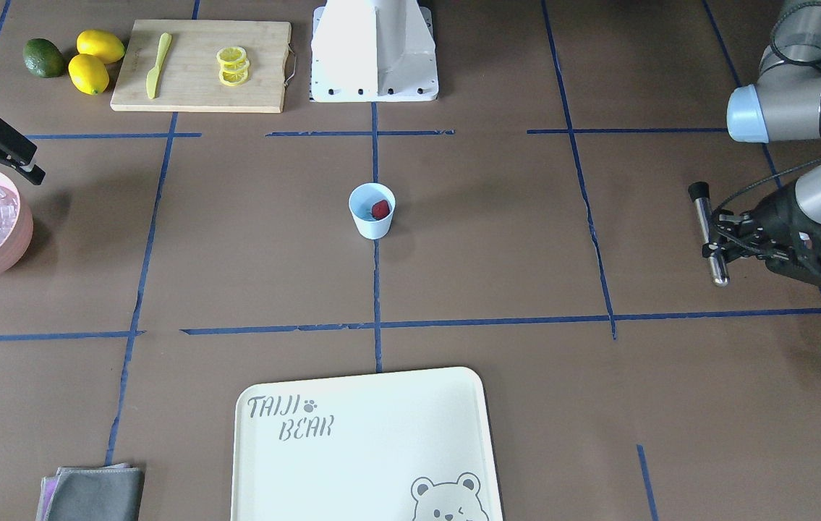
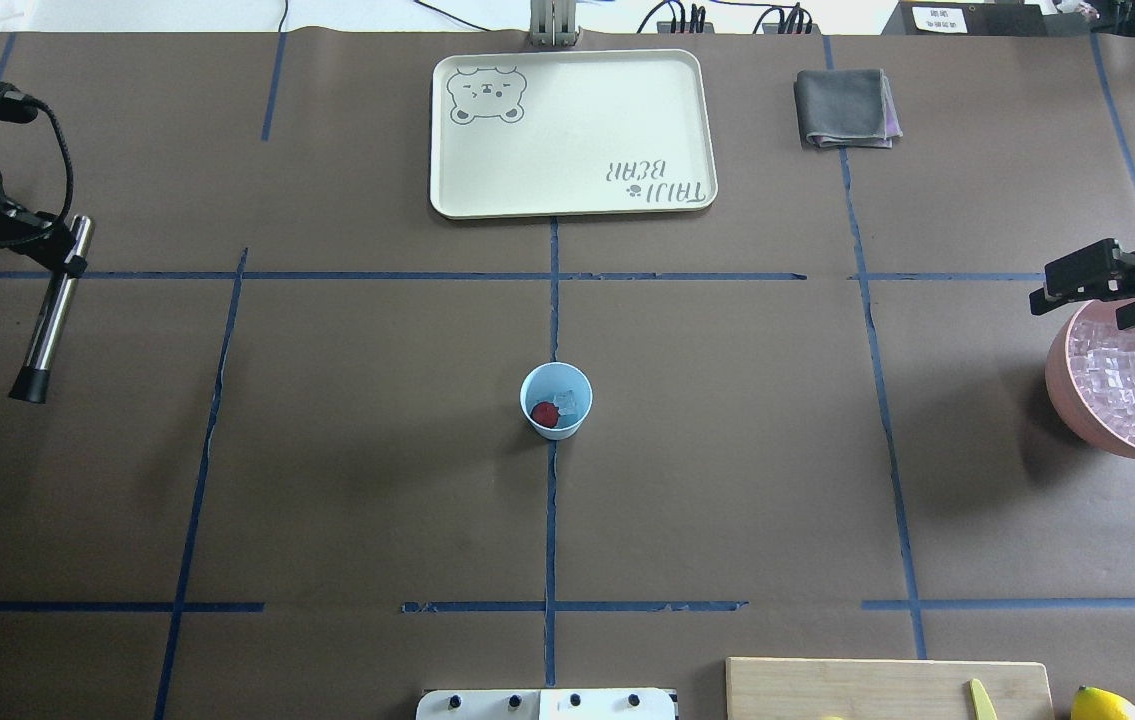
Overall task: Mash ice and strawberries in cup
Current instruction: 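Lift the pestle and carry it over the light-blue cup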
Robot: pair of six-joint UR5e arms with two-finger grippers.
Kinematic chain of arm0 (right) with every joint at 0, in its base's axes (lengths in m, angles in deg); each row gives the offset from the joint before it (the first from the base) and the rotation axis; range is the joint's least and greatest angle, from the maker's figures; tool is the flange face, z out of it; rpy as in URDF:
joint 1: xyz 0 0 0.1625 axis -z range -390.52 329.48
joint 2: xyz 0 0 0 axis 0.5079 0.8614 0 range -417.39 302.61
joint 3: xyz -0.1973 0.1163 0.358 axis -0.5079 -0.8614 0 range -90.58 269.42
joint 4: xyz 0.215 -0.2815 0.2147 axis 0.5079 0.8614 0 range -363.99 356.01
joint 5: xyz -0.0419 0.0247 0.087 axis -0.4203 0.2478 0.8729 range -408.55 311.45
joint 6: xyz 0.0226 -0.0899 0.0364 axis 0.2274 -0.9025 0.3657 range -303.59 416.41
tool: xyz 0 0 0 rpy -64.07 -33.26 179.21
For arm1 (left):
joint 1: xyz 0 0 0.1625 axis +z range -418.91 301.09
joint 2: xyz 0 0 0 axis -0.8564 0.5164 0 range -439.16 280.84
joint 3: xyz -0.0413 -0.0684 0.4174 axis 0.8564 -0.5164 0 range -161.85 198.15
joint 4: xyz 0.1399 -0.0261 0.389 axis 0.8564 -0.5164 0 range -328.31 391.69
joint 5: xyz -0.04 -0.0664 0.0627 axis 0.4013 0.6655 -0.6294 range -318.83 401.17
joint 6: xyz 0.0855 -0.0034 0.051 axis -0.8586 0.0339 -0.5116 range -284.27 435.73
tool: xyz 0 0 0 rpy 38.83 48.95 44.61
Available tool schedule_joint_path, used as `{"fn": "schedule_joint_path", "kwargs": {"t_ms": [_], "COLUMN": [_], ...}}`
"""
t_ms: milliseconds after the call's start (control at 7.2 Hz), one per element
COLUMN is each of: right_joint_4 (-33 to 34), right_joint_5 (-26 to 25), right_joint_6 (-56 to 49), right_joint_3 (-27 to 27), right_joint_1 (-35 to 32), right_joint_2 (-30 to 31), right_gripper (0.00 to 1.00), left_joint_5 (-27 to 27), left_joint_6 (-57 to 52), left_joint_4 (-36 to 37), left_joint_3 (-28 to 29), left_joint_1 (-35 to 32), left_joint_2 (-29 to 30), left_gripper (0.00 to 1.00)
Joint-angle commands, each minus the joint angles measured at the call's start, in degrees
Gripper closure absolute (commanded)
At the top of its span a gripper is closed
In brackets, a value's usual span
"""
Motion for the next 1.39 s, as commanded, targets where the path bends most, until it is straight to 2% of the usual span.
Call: {"fn": "schedule_joint_path", "kwargs": {"t_ms": [0, 139, 278, 417, 556, 695, 834, 973, 1112, 1251], "right_joint_4": [0.0, -0.2, -0.2, -0.3, -0.3, -0.3, -0.4, -0.4, -0.4, -0.3], "right_joint_5": [0.0, 0.0, 0.1, 0.0, -0.2, -0.3, -0.2, -0.2, -0.1, -0.1], "right_joint_6": [0.0, 0.0, 0.0, 0.0, 0.0, 0.0, -0.1, -0.2, -0.2, -0.2], "right_joint_3": [0.0, -0.1, -0.1, 0.0, 0.0, 0.1, 0.4, 0.4, 0.8, 0.9], "right_joint_1": [0.0, 0.1, 0.1, 0.1, 0.1, 0.1, 0.1, 0.0, -0.1, -0.1], "right_joint_2": [0.0, 0.0, 0.0, 0.0, 0.1, 0.0, -0.2, -0.3, 0.0, -0.1], "right_gripper": [0.00, 0.00, 0.00, 0.00, 0.00, 0.00, 0.00, 0.00, 0.00, 0.00], "left_joint_5": [-7.0, -11.2, -20.3, -28.3, -32.1, -42.5, -52.8, -61.9, -66.1, -68.7], "left_joint_6": [8.1, 8.7, 8.6, 8.9, 8.7, 8.3, 7.2, 2.5, 0.1, -0.1], "left_joint_4": [-0.1, -0.6, -2.5, -12.3, -23.6, -29.9, -35.0, -39.3, -43.9, -44.6], "left_joint_3": [-13.1, -13.5, -14.1, -14.7, -13.8, -14.7, -13.6, -12.6, -11.8, -11.7], "left_joint_1": [9.3, 17.8, 22.2, 26.5, 28.1, 30.9, 39.5, 43.4, 46.5, 46.8], "left_joint_2": [5.7, 11.2, 16.4, 16.7, 15.7, 15.1, 14.6, 14.6, 14.7, 15.2], "left_gripper": [1.00, 1.00, 1.00, 1.00, 1.00, 1.00, 1.00, 1.00, 1.00, 1.00]}}
